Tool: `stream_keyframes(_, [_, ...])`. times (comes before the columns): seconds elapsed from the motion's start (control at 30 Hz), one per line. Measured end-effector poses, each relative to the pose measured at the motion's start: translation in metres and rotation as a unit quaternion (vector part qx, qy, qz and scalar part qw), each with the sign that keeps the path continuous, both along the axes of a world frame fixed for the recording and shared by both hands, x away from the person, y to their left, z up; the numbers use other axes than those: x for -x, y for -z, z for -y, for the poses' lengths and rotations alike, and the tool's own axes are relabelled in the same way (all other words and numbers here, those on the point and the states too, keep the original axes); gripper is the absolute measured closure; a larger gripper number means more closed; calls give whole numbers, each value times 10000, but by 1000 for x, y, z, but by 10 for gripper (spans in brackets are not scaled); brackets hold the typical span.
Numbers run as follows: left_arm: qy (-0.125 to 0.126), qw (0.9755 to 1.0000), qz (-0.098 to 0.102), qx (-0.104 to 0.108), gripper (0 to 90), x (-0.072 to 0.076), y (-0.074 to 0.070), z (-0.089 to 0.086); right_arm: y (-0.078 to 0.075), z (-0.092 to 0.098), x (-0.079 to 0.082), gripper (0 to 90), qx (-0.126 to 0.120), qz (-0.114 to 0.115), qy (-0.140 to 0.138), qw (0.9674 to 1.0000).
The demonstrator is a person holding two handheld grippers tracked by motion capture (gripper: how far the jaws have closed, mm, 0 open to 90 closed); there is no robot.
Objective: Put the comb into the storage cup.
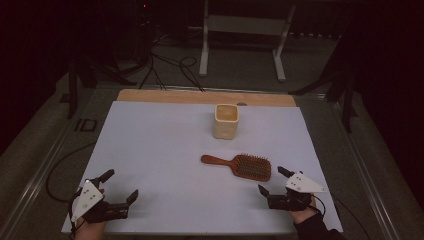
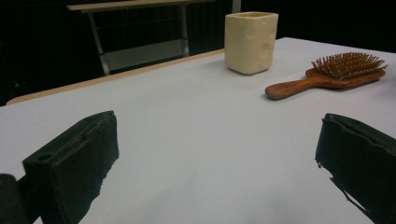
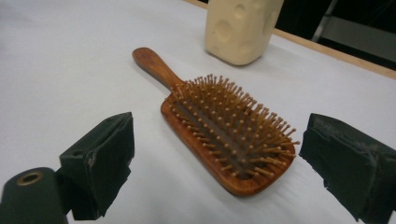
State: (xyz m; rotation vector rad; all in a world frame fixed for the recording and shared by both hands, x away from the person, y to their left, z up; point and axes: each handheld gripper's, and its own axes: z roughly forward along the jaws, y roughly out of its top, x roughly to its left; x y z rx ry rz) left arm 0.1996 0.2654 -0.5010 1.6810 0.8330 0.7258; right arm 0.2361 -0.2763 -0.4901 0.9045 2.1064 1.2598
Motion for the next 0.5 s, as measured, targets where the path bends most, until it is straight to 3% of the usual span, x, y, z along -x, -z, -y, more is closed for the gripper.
stream_keyframes(0.37, [-5,10000,-12,26,0,0,0,0,-19,-4,-2,95,60,-175,38,9998])
stream_keyframes(0.5, [9,10000,-21,16,0,0,0,0,-32,-6,-3,96,152,-44,74,9998])
